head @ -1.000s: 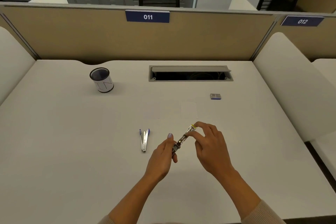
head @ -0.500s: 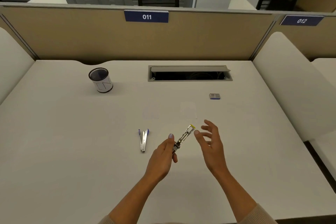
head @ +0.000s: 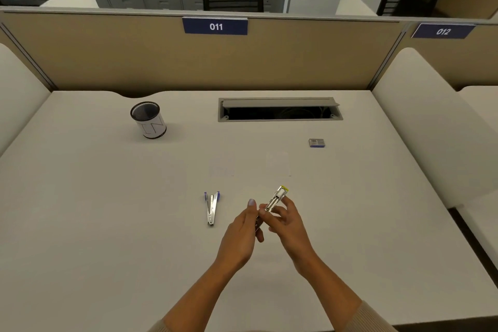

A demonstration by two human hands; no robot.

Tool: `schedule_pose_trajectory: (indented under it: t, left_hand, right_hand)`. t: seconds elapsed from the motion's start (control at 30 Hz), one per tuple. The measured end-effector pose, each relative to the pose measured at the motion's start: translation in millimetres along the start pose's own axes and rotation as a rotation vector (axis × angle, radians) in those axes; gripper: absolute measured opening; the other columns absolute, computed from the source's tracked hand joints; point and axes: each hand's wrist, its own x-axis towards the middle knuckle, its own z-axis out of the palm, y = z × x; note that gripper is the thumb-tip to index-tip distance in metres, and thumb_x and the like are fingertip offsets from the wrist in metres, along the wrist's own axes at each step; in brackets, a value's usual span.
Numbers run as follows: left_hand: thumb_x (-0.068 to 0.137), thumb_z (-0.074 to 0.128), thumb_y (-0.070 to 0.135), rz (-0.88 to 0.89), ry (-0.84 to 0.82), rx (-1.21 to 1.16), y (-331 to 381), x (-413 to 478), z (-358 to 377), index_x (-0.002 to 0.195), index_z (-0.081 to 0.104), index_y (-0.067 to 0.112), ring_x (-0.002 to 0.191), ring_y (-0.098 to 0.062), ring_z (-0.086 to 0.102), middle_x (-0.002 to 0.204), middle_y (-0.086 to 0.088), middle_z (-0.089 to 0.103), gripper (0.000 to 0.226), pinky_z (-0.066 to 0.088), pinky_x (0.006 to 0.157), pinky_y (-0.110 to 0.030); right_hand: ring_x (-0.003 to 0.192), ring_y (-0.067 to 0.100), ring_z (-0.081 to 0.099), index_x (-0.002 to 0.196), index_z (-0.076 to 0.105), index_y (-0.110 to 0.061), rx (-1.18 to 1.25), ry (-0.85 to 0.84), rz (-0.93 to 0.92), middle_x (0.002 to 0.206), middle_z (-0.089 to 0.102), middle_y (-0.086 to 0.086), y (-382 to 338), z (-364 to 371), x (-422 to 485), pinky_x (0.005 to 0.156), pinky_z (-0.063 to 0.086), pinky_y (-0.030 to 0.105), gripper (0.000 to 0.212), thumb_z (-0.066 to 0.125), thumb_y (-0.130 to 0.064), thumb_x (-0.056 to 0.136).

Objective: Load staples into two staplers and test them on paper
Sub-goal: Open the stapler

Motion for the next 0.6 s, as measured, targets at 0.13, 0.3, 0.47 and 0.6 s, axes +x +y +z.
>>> schedule_pose_trajectory:
  t: [0.13,0.3,0.47,0.6]
  left_hand:
    - [0.083,0.011,0.079,-0.003,0.009,0.001,-1.9,0.1,-0.3,0.100,0.064,0.035,0.062,-0.006,0.052,0.062,0.007,0.061,0.071,0.039,0.065,-0.026]
    - [0.084,0.011,0.076,0.003,0.007,0.014,-2.2,-0.3,0.7,0.100,0.065,0.033,0.063,-0.008,0.051,0.064,0.005,0.061,0.070,0.038,0.066,-0.027]
    - [0.084,0.010,0.075,0.010,0.003,0.018,-1.2,-1.9,1.3,0.102,0.064,0.031,0.065,-0.009,0.051,0.066,0.002,0.060,0.072,0.038,0.067,-0.028]
    - [0.084,0.011,0.075,0.016,0.006,0.020,-2.4,-2.4,2.2,0.102,0.064,0.033,0.065,-0.009,0.051,0.066,0.002,0.060,0.071,0.038,0.067,-0.028]
  right_hand:
    - [0.097,0.007,0.070,0.119,0.055,-0.034,0.016,0.018,0.010,0.101,0.074,-0.010,4.9,0.0,3.0,0.081,0.049,0.029,0.040,0.069,-0.046,0.084]
    - [0.092,0.006,0.071,0.112,0.060,-0.031,0.040,0.079,0.013,0.098,0.076,-0.008,9.0,2.2,4.9,0.075,0.046,0.029,0.023,0.062,-0.042,0.091]
    - [0.087,0.004,0.071,0.107,0.063,-0.025,0.051,0.104,0.031,0.096,0.076,-0.008,8.3,2.0,6.2,0.074,0.045,0.030,0.017,0.060,-0.036,0.095]
    - [0.084,0.003,0.071,0.106,0.063,-0.020,0.059,0.121,0.040,0.094,0.076,-0.008,6.0,3.9,6.4,0.075,0.045,0.031,0.020,0.058,-0.036,0.096]
